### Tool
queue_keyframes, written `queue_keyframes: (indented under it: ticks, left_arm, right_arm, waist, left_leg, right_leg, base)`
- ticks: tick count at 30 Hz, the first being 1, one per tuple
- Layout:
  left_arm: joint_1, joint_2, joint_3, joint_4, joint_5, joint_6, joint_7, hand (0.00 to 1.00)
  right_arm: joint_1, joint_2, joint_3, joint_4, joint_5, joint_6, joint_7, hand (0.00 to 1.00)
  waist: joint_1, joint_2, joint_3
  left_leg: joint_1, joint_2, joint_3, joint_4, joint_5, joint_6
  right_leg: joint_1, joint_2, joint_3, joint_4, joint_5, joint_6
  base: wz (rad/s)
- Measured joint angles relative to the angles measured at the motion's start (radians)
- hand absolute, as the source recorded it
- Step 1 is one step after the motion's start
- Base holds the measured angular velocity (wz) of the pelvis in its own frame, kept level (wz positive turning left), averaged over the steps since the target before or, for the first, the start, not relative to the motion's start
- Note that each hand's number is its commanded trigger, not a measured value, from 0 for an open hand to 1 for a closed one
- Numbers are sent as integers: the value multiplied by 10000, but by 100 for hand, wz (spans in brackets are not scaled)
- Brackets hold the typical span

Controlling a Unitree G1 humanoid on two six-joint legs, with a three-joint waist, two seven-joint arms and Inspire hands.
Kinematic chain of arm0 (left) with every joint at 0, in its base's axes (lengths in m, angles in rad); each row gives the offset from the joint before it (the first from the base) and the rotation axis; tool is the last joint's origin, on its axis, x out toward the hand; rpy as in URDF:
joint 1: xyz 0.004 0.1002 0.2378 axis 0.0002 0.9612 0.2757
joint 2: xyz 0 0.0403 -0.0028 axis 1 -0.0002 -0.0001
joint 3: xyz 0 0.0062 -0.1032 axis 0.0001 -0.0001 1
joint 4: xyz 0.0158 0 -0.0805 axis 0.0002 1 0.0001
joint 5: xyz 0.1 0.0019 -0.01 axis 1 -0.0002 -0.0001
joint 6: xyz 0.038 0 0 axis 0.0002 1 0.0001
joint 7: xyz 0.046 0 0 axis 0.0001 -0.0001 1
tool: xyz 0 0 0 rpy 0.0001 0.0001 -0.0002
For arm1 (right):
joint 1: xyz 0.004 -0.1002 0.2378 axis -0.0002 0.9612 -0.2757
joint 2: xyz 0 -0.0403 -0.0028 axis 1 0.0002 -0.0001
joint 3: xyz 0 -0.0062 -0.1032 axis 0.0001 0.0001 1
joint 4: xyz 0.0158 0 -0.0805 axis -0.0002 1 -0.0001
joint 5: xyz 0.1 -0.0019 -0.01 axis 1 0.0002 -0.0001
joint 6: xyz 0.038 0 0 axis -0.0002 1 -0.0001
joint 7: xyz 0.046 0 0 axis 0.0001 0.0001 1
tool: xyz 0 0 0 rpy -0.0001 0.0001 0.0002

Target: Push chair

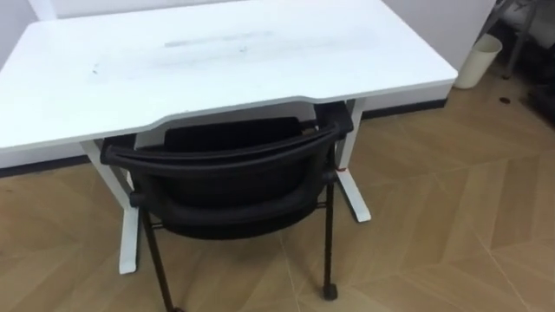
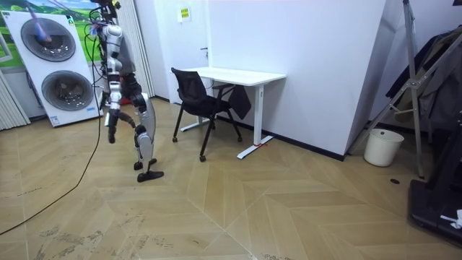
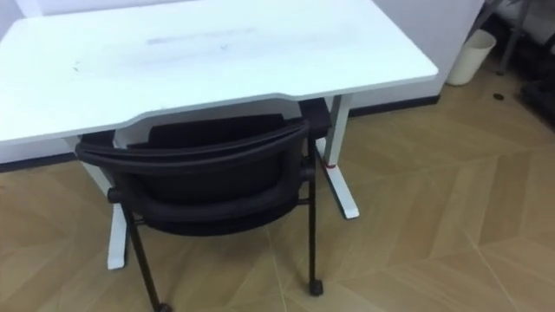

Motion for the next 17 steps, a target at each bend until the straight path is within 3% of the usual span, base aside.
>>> queue_keyframes:
  ticks: [4,10,15,17]
  left_arm:
    - [-590,-1,-1729,182,1906,854,-950,0]
    - [-1381,19,-2827,-111,3727,1353,-1726,0]
    - [-2043,23,-3357,-199,4587,1736,-2172,0]
    - [-2264,20,-3378,-219,4958,1766,-2269,0]
  right_arm:
    - [-1021,-88,1938,125,-1638,601,846,0]
    - [-1708,-212,3564,67,-2823,1015,1593,0]
    - [-1821,-192,4202,42,-3485,1350,2110,0]
    - [-1849,-192,4410,50,-3661,1414,2298,0]
  waist:
    - [21,32,21]
    - [31,71,60]
    - [1,32,339]
    - [25,2,347]
  left_leg:
    - [9,-2,-39,63,28,-4]
    - [7,41,-52,-14,64,21]
    - [-25,45,-86,-150,74,14]
    - [-10,34,-76,-231,74,13]
  right_leg:
    - [7,65,-43,-20,17,-28]
    - [32,161,-60,-216,56,-91]
    - [-65,180,-94,-232,55,-89]
    - [-67,181,-107,-286,56,-88]
  base:
    - [7]
    - [0]
    - [2]
    - [0]
